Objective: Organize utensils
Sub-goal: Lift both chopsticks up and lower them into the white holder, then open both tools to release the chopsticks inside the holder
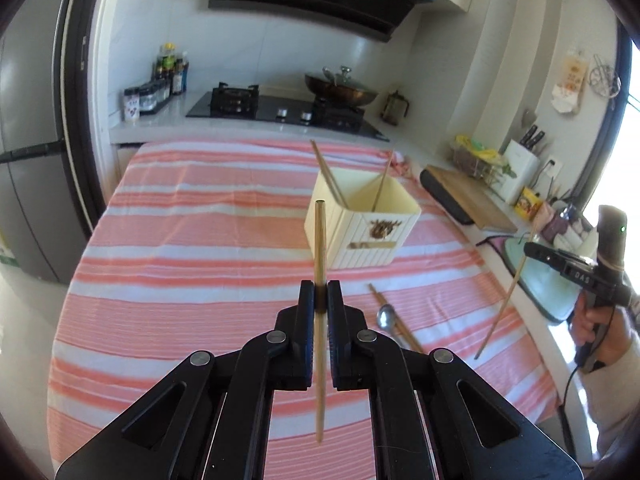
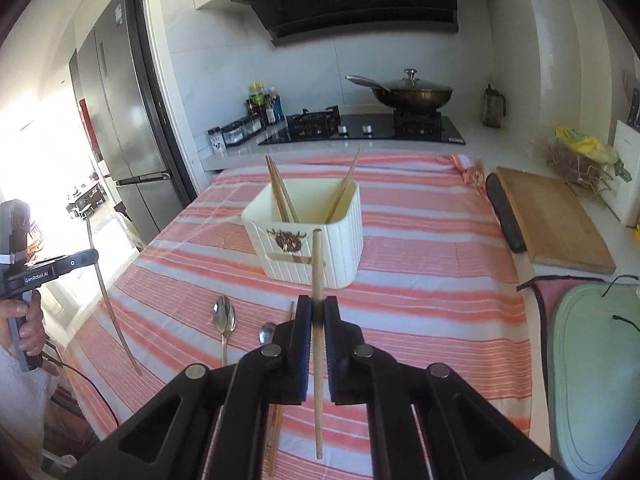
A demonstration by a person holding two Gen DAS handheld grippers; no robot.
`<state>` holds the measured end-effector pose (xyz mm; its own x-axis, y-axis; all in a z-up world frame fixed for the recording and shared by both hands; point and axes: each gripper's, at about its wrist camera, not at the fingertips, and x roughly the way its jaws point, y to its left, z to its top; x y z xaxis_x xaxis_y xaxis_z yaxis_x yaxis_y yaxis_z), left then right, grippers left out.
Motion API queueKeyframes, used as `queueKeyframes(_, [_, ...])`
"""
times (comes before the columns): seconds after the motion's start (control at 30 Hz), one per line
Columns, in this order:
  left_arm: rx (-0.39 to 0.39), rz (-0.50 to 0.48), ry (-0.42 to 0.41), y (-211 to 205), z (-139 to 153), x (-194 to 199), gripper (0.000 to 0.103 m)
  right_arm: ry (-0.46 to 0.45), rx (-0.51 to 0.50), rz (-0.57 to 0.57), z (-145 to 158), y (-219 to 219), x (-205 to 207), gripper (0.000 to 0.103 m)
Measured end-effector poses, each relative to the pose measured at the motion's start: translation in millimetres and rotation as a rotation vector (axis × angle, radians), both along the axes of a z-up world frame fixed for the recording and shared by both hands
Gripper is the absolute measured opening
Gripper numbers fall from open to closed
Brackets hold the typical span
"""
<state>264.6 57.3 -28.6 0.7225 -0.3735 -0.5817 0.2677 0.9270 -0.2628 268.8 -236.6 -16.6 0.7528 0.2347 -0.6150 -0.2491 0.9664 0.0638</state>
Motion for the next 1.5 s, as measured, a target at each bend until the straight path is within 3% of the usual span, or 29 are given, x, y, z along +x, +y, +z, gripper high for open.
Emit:
queueKeyframes(0.2, [-0.062, 0.040, -0.166, -0.8, 72.3, 30.5, 0.004, -0.146, 0.018, -0.030, 50.5, 4.1, 42.1, 0.006])
queueKeyframes(0.3, [-0.059, 0.073, -0.257, -20.7, 104.7, 59.3, 0.004, -0.246, 0.034, -0.030, 82.3, 13.9, 73.5, 0.006])
queueKeyframes(0.4, [-0.060, 0.103, -0.315, -47.8, 120.3, 94.3, 0.004, -0.346, 0.045, -0.022, 106.1, 30.1, 103.4, 0.006])
queueKeyframes(0.5, [-0.012, 0.127, -0.344, -76.7, 116.1, 132.1, 0.004, -0.406, 0.067, -0.019, 109.3, 42.1, 133.9, 0.006])
queueKeyframes(0.6, [-0.006, 0.125, -0.296, -93.4, 94.1, 167.5, 0.004, -0.423, 0.048, -0.016, 92.8, 51.7, 159.6, 0.006])
queueKeyframes(0.7, [-0.013, 0.117, -0.204, -100.4, 61.4, 199.9, 0.004, -0.366, 0.039, -0.007, 64.9, 54.6, 185.3, 0.006])
queueKeyframes(0.87, [-0.039, 0.095, -0.038, -101.5, 9.9, 235.4, 0.004, -0.189, 0.035, 0.036, 16.8, 57.8, 226.2, 0.006])
queueKeyframes(0.97, [-0.034, 0.058, 0.075, -105.3, -13.4, 248.8, 0.005, -0.031, 0.058, 0.063, -10.1, 61.8, 249.9, 0.007])
queueKeyframes(1.03, [-0.045, 0.050, 0.152, -104.1, -24.5, 246.8, 0.022, 0.059, 0.056, 0.074, -25.4, 65.6, 259.9, 0.010])
queueKeyframes(1.07, [-0.062, 0.047, 0.172, -99.3, -27.3, 243.1, 0.039, 0.073, 0.051, 0.071, -29.0, 66.3, 259.3, 0.010])
queueKeyframes(1.1, [-0.076, 0.044, 0.176, -95.8, -27.9, 235.1, 0.051, 0.073, 0.051, 0.071, -30.4, 65.8, 254.1, 0.022])
queueKeyframes(1.13, [-0.080, 0.040, 0.176, -90.5, -27.7, 226.1, 0.055, 0.065, 0.058, 0.070, -29.6, 64.0, 246.8, 0.040])
queueKeyframes(1.2, [-0.058, 0.024, 0.181, -81.5, -26.8, 203.2, 0.061, 0.035, 0.068, 0.054, -23.8, 57.6, 224.8, 0.051])
queueKeyframes(1.33, [0.061, -0.015, 0.203, -68.3, -33.1, 142.4, 0.070, 0.039, 0.030, 0.062, -22.4, 41.5, 168.0, 0.051])
queueKeyframes(1.37, [0.080, -0.020, 0.203, -63.3, -38.2, 122.1, 0.076, 0.043, 0.010, 0.057, -26.9, 36.0, 148.2, 0.051])
queueKeyframes(1.5, [0.101, -0.001, 0.232, -49.7, -76.1, 39.6, 0.082, 0.094, -0.067, 0.002, -72.7, 12.8, 66.1, 0.052])
